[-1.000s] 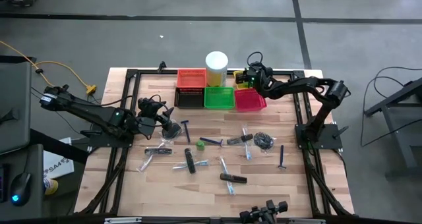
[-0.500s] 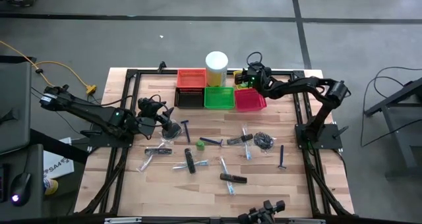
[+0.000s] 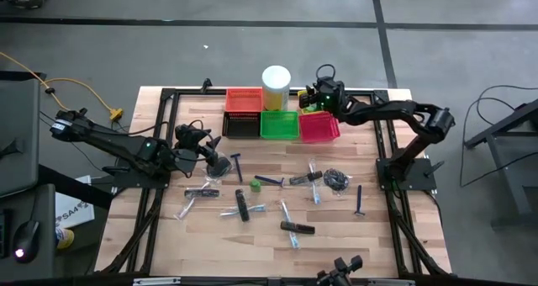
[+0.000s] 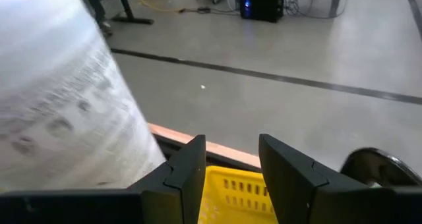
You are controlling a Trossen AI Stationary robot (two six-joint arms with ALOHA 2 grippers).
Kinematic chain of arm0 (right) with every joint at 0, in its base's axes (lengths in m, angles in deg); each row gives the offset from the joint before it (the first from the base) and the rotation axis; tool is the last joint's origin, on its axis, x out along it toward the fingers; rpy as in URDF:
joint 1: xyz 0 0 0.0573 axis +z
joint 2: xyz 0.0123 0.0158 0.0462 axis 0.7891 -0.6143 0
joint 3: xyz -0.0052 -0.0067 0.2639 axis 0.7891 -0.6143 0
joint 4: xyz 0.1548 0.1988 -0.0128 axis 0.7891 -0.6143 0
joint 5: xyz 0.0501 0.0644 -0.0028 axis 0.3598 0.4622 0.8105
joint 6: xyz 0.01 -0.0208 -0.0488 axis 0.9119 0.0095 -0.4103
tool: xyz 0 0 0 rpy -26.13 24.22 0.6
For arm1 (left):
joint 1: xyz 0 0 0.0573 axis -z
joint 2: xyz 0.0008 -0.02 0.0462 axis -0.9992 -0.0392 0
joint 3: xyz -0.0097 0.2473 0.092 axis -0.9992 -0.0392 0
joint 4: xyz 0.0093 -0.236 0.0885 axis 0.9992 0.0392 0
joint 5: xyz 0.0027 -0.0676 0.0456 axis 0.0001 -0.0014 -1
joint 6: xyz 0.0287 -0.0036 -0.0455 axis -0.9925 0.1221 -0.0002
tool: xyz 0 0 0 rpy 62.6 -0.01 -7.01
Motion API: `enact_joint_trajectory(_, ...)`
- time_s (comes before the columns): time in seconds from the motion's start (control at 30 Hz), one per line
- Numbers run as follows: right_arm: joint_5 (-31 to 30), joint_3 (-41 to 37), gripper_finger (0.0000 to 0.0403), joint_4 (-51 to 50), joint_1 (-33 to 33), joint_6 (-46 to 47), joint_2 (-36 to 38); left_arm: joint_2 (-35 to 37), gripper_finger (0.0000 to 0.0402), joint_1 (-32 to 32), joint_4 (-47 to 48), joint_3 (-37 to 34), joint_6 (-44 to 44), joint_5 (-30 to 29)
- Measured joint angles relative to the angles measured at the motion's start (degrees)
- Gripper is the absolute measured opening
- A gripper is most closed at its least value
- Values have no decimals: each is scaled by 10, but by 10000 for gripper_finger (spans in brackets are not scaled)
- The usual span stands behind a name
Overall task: Pick & Place Travel size toiletries
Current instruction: Put the green shampoo into the yellow bin
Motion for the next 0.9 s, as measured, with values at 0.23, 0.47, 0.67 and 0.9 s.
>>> enact_joint_trajectory(0.23,19,0,135,-1,0,-3,14,0,225,0,2,0,27,0)
enact_joint_trajectory(0.47,40,0,135,-2,0,-33,23,0,225,0,2,0,43,0)
enact_joint_trajectory(0.67,78,0,135,-2,0,-27,23,0,225,0,2,0,53,0)
enact_joint_trajectory(0.9,114,0,135,-6,0,-26,29,0,225,0,2,0,54,0)
